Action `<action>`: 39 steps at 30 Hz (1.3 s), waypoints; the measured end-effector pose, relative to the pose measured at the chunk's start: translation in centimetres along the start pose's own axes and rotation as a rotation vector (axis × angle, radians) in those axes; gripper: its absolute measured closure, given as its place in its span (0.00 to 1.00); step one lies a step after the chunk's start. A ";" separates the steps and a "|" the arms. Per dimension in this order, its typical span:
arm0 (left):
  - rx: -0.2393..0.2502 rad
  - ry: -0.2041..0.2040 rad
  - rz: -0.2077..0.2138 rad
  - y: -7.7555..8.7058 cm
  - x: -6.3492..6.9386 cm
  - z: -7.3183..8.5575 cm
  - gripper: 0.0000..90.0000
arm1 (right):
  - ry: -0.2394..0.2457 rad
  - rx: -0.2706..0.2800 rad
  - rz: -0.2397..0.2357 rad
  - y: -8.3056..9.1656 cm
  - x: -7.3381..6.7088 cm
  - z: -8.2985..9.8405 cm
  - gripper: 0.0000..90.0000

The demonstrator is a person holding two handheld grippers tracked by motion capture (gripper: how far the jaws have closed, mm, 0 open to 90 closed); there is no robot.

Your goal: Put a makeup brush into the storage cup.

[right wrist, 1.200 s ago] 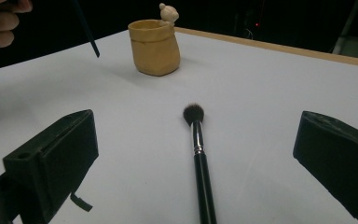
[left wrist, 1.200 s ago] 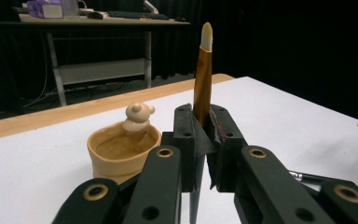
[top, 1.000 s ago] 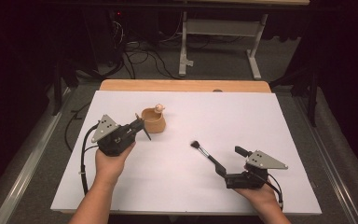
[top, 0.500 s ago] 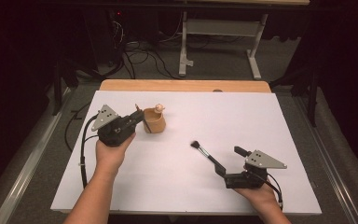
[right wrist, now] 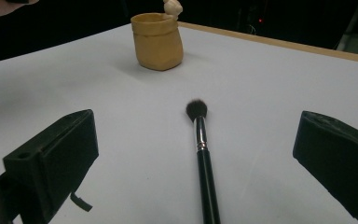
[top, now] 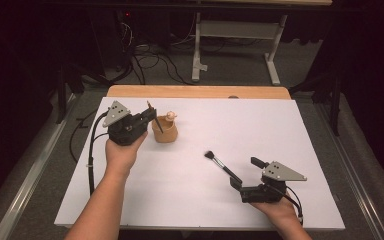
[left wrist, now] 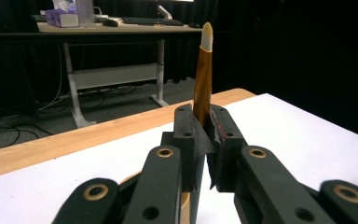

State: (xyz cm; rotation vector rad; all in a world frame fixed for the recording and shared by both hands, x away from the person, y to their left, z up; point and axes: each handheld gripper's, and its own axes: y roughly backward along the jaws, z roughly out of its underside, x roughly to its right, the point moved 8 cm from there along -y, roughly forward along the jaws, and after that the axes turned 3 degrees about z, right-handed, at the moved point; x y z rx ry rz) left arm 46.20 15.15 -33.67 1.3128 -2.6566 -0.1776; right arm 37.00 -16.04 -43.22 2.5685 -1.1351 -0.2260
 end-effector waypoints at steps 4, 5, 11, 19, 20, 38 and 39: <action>-0.006 0.005 -0.014 -0.6 -0.6 -0.1 0.92 | 0.002 0.001 -0.003 0.0 -0.1 0.0 0.01; -0.005 0.013 -0.013 -0.7 -0.7 -0.2 0.92 | 0.004 0.001 -0.001 0.0 -0.1 0.0 0.01; -0.001 0.015 -0.034 -1.2 -1.3 -0.4 0.92 | 0.003 0.008 -0.005 0.1 0.0 -0.1 0.01; -0.008 0.017 -0.052 -1.9 -1.9 -0.6 0.92 | -0.002 0.008 -0.005 0.1 0.0 -0.1 0.01; -0.003 0.017 -0.053 -2.0 -1.9 -0.7 0.92 | -0.003 0.010 -0.006 0.1 0.0 -0.1 0.01; -0.048 0.026 -0.074 -2.9 -2.7 0.1 0.92 | -0.013 0.007 -0.004 0.2 0.1 0.0 0.01; -0.053 0.024 -0.076 -2.9 -2.7 0.2 0.92 | -0.010 0.008 -0.004 0.2 0.1 0.0 0.01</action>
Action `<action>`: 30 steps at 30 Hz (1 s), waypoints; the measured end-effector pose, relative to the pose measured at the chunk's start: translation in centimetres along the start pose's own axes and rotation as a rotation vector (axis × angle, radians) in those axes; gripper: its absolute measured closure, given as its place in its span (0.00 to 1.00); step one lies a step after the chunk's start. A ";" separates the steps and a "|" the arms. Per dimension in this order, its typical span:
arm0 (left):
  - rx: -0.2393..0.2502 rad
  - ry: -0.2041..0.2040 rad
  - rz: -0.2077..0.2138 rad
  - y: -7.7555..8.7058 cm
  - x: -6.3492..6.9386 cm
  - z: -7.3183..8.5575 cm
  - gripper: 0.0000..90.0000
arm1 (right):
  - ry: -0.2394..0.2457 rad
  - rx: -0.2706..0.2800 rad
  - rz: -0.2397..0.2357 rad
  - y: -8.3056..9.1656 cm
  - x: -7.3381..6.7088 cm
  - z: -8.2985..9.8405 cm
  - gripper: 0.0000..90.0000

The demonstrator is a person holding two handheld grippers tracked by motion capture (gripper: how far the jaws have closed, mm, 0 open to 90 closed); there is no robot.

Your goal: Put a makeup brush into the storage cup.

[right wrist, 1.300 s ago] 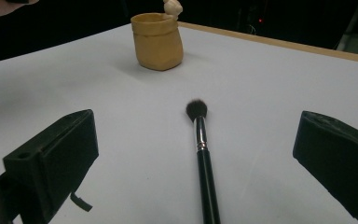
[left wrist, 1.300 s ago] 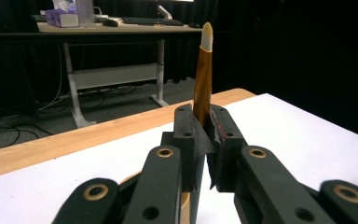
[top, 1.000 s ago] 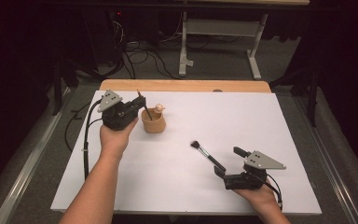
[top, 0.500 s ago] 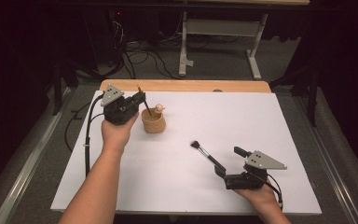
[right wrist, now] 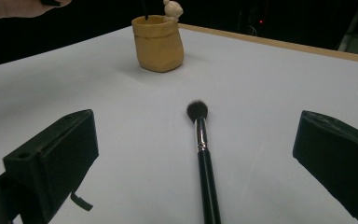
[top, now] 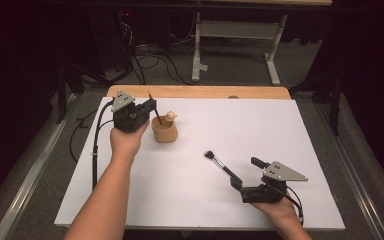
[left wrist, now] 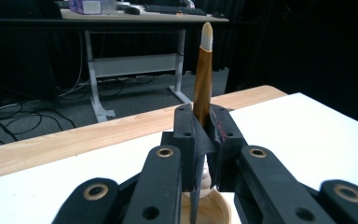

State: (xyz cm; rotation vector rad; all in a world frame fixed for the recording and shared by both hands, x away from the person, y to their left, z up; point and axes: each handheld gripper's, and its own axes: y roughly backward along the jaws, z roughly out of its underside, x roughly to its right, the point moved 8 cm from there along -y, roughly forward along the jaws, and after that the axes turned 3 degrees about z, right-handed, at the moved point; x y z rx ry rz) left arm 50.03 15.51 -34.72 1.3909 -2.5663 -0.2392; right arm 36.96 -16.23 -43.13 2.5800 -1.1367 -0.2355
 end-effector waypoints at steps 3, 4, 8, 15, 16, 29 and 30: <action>-0.003 0.005 0.000 -0.1 -0.1 0.2 0.92 | 0.000 -0.001 0.000 0.0 0.0 0.0 0.01; -0.001 0.012 0.001 0.0 -0.1 0.3 0.92 | 0.001 0.001 -0.002 0.0 -0.1 0.0 0.01; -0.021 0.008 -0.005 -0.1 -0.3 0.8 0.92 | 0.002 -0.004 -0.003 0.0 -0.1 0.1 0.01; -0.043 0.013 -0.015 -0.4 -0.5 1.8 0.91 | 0.004 -0.012 -0.008 -0.1 -0.2 0.2 0.01; -0.048 0.011 -0.018 -0.5 -0.5 1.9 0.91 | 0.005 -0.012 -0.009 -0.1 -0.2 0.3 0.01; -0.126 -0.003 -0.026 -1.9 -0.3 3.5 0.91 | 0.007 -0.017 -0.012 -0.2 -0.4 0.4 0.02; -0.128 -0.001 -0.024 -2.0 -0.3 3.5 0.91 | 0.011 -0.018 -0.010 -0.2 -0.3 0.4 0.02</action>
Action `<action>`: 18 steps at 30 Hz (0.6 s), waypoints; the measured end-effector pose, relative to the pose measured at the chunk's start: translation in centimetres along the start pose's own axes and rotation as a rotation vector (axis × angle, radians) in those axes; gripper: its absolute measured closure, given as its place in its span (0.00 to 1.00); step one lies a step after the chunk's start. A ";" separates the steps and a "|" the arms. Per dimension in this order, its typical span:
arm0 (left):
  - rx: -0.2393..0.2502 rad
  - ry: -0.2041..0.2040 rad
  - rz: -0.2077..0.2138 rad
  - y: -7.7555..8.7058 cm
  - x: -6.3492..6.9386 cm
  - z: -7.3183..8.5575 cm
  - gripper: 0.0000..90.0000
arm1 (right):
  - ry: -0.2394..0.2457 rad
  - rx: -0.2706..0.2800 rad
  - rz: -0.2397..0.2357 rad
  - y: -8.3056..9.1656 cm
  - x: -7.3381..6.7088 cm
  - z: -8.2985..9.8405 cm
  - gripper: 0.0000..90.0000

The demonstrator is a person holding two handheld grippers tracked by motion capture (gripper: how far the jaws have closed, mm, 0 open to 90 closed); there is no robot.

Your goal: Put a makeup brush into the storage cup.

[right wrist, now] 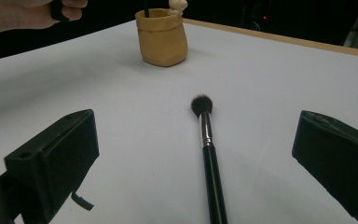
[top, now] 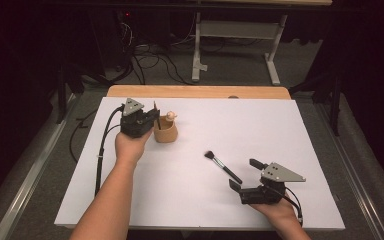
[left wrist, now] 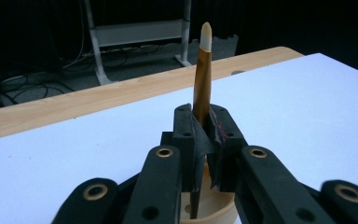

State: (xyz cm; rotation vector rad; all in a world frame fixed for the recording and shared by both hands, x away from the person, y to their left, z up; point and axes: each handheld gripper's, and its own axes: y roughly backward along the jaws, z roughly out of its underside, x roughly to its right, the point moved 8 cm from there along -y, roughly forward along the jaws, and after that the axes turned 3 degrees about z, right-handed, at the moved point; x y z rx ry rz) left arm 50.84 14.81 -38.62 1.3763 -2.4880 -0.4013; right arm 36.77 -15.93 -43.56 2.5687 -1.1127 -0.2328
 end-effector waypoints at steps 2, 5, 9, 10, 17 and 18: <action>-0.002 0.001 -0.002 -0.2 0.0 0.0 0.91 | 0.002 0.001 -0.001 0.0 0.0 0.0 0.02; 0.003 -0.003 -0.004 -0.2 0.0 -0.1 0.91 | 0.002 0.001 -0.001 0.0 0.0 0.0 0.02; 0.004 0.006 -0.003 -0.1 -0.2 -0.1 0.63 | 0.005 0.004 0.000 0.1 -0.1 -0.1 0.02; -0.002 0.003 -0.009 -0.1 -0.2 0.0 0.58 | 0.007 0.005 0.000 0.1 -0.1 -0.1 0.02; 0.006 0.012 -0.002 0.2 0.2 -0.3 0.39 | 0.009 0.003 -0.001 0.1 -0.2 -0.1 0.02; 0.009 0.013 0.002 0.3 0.3 -0.3 0.38 | 0.007 0.003 0.000 0.1 -0.3 -0.1 0.02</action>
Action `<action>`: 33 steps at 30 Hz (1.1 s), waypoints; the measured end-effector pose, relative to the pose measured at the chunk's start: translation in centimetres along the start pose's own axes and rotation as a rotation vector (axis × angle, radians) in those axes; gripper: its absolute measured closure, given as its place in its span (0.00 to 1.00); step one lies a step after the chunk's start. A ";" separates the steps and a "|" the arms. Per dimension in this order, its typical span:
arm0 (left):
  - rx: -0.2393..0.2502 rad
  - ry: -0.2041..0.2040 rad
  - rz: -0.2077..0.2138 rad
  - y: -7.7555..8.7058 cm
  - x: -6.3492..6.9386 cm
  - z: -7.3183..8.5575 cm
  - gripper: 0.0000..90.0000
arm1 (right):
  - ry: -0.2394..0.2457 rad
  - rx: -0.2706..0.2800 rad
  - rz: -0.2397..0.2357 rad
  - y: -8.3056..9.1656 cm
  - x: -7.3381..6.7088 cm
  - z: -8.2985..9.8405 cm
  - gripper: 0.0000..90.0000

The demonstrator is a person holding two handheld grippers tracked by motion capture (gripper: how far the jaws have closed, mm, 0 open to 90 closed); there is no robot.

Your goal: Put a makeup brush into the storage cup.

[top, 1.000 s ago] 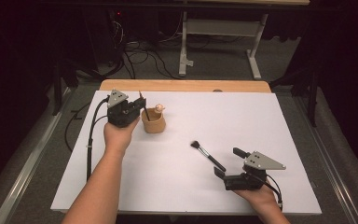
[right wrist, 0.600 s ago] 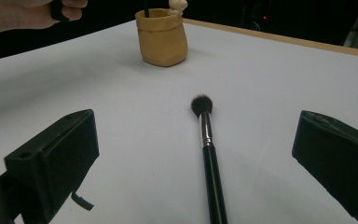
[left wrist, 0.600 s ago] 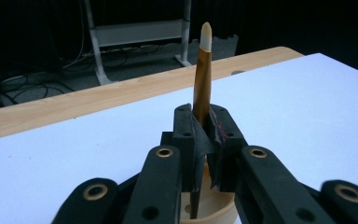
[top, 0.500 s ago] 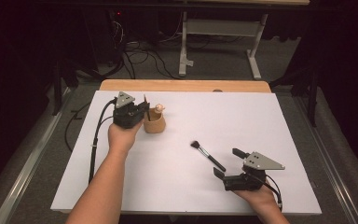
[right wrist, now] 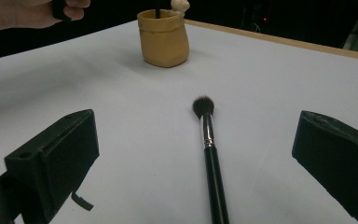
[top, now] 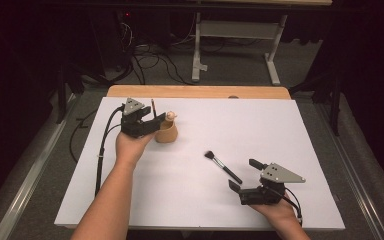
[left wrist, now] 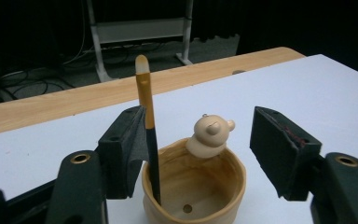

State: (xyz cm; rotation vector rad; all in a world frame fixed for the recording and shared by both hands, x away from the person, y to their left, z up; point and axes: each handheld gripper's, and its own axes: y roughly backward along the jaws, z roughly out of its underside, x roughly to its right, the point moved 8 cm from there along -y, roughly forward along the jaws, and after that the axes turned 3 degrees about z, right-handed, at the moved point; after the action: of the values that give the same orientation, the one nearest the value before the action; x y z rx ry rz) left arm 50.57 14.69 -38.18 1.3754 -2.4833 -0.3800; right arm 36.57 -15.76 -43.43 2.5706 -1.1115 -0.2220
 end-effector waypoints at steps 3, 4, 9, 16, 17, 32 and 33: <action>0.008 0.005 0.016 0.2 0.3 -0.1 0.35 | 0.000 0.000 0.002 0.0 0.0 0.0 0.02; 0.009 0.004 0.020 0.3 0.4 -0.1 0.35 | 0.003 -0.001 0.002 0.0 0.0 0.0 0.02; 0.020 0.014 0.041 0.7 0.7 0.2 0.32 | 0.004 -0.003 0.004 0.0 0.1 0.0 0.02; 0.011 0.013 0.046 1.2 0.8 1.0 0.26 | 0.008 0.000 0.003 0.0 0.0 0.0 0.02; 0.008 0.012 0.048 1.3 0.9 1.1 0.26 | 0.008 0.000 0.003 0.0 0.0 0.0 0.02; 0.024 0.015 0.081 2.9 2.4 2.8 0.15 | 0.014 -0.009 0.004 -0.2 0.0 0.1 0.02; 0.026 0.013 0.083 3.0 2.5 2.9 0.15 | 0.010 -0.009 0.005 -0.2 0.0 0.1 0.02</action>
State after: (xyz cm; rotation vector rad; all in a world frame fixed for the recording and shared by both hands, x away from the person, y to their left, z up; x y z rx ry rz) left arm 45.86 14.36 -39.45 1.2754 -2.5337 -0.3204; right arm 36.68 -15.65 -43.61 2.5582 -1.1112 -0.2120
